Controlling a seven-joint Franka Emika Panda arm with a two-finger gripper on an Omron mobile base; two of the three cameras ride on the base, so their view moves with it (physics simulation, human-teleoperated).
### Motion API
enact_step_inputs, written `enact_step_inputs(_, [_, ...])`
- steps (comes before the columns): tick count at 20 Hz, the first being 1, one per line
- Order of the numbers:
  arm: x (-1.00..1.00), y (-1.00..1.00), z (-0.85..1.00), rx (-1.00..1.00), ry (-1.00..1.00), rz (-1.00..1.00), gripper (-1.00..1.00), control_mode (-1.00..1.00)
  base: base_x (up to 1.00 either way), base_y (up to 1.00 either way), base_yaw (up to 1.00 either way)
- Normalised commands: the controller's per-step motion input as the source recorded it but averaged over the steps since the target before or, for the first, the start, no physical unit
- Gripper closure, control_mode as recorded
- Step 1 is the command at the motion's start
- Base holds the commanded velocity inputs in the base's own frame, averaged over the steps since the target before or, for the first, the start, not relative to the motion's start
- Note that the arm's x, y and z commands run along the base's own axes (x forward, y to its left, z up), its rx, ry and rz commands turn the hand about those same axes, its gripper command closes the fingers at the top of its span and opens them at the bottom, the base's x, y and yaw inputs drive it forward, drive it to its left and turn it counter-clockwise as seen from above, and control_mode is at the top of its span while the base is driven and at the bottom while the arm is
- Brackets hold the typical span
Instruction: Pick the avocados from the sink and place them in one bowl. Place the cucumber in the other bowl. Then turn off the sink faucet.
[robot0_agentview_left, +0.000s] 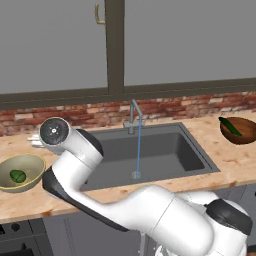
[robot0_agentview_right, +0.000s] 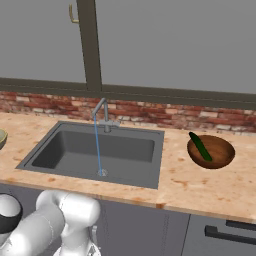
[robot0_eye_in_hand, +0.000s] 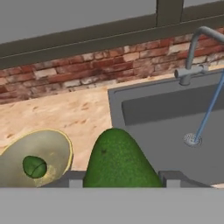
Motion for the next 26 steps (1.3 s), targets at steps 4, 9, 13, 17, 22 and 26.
enact_step_inputs(4, [0.0, 0.34, -0.55, -0.06, 0.03, 0.03, 1.0, -1.0, 0.0, 0.0, 0.0])
enact_step_inputs(9, [0.0, 0.24, -0.71, -0.07, 0.01, 0.01, 1.0, -1.0, 0.0, 0.0, 0.0])
enact_step_inputs(13, [0.0, 0.14, -0.29, 0.0, 0.0, 0.0, 1.0, -1.0, 0.0, 0.0, 0.0])
enact_step_inputs(17, [0.01, 0.25, -0.03, 0.0, 0.04, 0.0, 1.0, -1.0, 0.0, 0.0, 0.0])
enact_step_inputs(22, [0.07, 0.37, -0.11, 0.0, 0.07, 0.0, 1.0, -1.0, 0.0, 0.0, 0.0])
enact_step_inputs(26, [0.13, 0.36, -0.14, 0.0, 0.09, 0.0, 1.0, -1.0, 0.0, 0.0, 0.0])
